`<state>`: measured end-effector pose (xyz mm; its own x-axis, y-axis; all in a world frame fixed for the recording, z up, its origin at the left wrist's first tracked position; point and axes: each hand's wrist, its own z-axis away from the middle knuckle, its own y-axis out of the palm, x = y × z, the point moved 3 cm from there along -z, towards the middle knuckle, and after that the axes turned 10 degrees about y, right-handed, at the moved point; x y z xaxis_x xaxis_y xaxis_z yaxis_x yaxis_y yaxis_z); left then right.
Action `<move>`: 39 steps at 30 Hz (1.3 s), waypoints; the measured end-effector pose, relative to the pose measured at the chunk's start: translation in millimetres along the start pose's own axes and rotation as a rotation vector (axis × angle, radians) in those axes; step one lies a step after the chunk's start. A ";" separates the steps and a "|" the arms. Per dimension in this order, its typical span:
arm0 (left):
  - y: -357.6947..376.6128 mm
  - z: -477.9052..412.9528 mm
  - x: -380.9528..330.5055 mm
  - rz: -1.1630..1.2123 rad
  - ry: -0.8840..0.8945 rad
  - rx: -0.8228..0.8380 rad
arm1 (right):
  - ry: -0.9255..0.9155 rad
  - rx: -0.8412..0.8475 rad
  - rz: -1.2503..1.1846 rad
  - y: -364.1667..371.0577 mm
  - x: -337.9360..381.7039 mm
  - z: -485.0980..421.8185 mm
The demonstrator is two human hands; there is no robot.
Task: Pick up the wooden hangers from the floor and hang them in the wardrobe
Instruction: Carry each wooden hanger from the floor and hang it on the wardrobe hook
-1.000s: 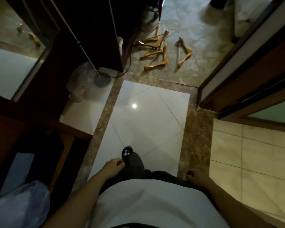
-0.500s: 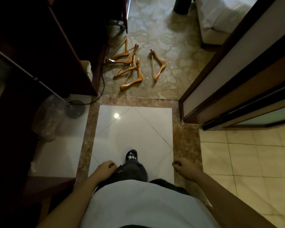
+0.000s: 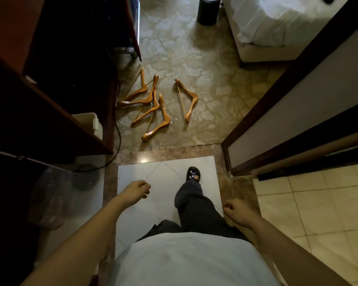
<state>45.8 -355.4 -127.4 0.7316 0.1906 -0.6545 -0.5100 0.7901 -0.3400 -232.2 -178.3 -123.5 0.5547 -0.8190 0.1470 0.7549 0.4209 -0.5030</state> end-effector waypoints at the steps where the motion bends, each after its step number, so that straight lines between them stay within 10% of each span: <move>1: -11.1 -15.4 -15.6 0.033 0.012 -0.024 | 0.011 0.013 0.011 -9.4 -1.2 -9.1; 19: -87.1 -198.9 -125.2 0.040 -0.175 -0.030 | -0.132 -0.025 0.036 -303.2 181.8 -190.3; 39: -231.9 -554.6 -294.5 -0.044 -0.033 0.092 | 0.032 0.109 -0.069 -444.6 336.3 -432.0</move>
<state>-302.2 -917.9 -230.2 0.7679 0.1724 -0.6170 -0.4345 0.8478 -0.3039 -532.5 -809.4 -218.3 0.4896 -0.8589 0.1500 0.8254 0.4012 -0.3971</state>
